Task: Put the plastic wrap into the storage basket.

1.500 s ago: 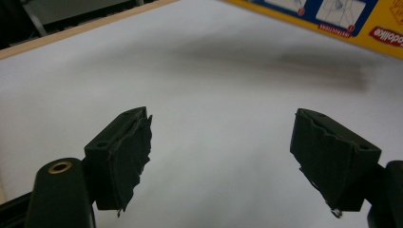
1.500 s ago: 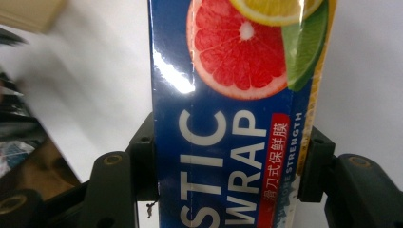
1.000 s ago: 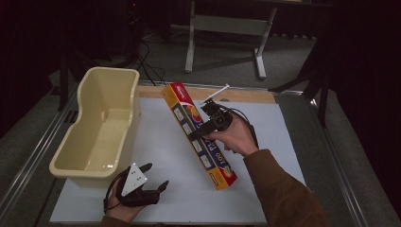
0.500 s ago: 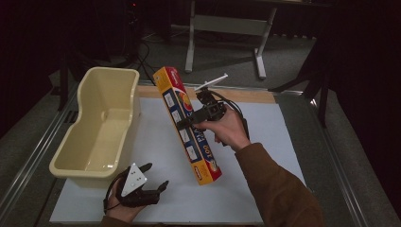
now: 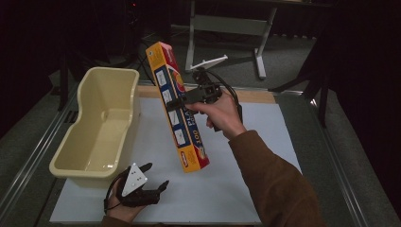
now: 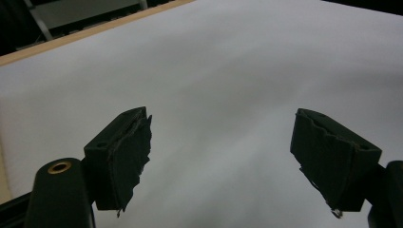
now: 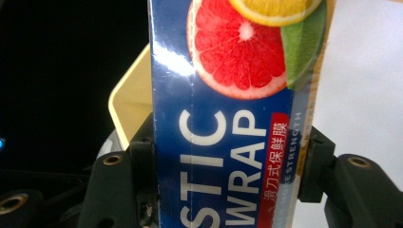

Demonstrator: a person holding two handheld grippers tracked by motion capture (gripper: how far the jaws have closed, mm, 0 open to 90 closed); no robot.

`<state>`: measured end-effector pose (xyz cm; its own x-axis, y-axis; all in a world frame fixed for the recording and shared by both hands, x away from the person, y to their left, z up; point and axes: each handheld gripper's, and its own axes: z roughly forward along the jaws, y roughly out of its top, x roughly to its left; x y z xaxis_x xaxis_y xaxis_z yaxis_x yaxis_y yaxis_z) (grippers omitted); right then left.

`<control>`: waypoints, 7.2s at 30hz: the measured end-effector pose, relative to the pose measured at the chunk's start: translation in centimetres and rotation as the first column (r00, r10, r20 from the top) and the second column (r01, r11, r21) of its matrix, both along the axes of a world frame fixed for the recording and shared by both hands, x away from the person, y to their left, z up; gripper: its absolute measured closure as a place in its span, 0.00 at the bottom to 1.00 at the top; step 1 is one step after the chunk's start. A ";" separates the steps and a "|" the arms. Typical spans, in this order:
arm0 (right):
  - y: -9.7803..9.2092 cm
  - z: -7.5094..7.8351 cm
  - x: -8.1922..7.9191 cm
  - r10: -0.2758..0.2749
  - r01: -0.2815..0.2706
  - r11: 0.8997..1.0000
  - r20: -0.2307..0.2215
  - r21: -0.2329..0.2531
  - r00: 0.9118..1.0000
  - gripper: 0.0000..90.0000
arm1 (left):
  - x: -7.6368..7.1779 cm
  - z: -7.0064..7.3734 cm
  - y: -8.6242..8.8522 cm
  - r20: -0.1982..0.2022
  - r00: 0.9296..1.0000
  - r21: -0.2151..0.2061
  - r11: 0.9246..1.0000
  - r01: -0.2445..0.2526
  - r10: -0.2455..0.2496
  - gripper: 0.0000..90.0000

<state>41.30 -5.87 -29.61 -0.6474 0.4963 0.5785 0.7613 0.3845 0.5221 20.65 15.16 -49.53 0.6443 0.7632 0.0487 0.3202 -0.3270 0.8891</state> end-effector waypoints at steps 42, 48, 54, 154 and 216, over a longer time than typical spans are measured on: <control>7.8 -1.2 2.7 -0.127 0.159 0.972 -0.178 0.175 0.976 0.46 | -0.1 -0.6 -0.6 -0.014 1.000 0.008 1.000 0.023 -0.023 0.23; 9.1 -1.8 3.0 -0.143 0.184 0.962 -0.202 0.201 0.969 0.46 | -0.3 -0.5 -0.7 -0.007 0.999 0.000 0.999 0.037 -0.037 0.23; 10.0 -2.5 3.0 -0.155 0.212 0.948 -0.237 0.237 0.959 0.46 | -0.3 -0.3 -0.6 0.002 0.999 -0.007 0.999 0.037 -0.037 0.23; 14.7 -7.3 -0.6 0.022 -0.017 0.999 0.106 -0.044 0.994 0.44 | -0.5 0.4 1.2 0.043 0.999 -0.035 0.999 -0.022 0.023 0.23; -19.4 -17.5 -14.7 -0.221 0.334 0.941 0.644 -0.056 0.732 0.27 | -0.2 0.1 0.9 0.033 0.997 0.005 0.998 -0.067 0.067 0.23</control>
